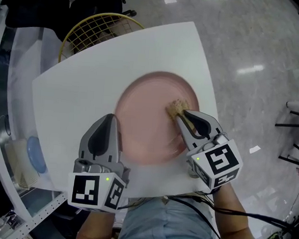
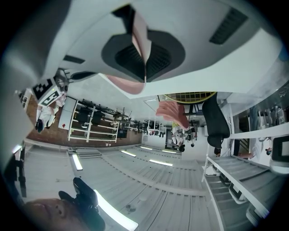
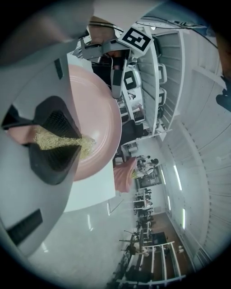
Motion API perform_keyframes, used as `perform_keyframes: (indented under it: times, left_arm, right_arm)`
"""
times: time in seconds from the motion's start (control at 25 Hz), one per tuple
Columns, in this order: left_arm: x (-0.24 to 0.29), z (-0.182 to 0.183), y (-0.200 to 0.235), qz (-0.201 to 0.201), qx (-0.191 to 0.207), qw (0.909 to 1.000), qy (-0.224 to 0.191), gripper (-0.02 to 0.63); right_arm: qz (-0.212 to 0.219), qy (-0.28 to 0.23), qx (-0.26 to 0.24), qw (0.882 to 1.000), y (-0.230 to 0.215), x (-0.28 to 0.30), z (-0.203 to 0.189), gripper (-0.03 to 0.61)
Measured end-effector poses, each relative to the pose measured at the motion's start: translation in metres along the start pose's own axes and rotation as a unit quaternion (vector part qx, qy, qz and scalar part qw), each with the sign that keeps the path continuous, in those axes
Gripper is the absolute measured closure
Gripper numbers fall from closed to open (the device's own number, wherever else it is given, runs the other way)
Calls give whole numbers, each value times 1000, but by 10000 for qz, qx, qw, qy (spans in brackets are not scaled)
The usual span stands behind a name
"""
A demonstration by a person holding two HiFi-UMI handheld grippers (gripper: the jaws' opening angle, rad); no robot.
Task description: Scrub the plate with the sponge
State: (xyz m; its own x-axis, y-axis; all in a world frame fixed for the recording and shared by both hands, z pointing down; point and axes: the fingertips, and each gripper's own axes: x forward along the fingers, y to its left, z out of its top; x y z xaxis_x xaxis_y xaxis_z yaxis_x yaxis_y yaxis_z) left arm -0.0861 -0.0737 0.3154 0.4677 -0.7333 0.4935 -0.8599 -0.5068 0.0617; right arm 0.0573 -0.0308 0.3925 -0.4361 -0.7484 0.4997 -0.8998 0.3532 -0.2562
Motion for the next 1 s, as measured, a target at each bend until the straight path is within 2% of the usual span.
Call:
perform_keyframes:
  times: [0.2, 0.44, 1.0]
  left_arm:
    - [2, 3, -1, -17, -53, 10000, -39, 592]
    - [2, 5, -2, -26, -139, 9999, -41, 592]
    - [5, 3, 5, 43, -190, 9998, -14, 592]
  right_arm:
    - [-95, -106, -108, 9998, -7, 14, 21, 525]
    - [-9, -225, -343, 9992, 3, 29, 41, 526]
    - [866, -451, -792, 9921, 60, 41, 59, 525]
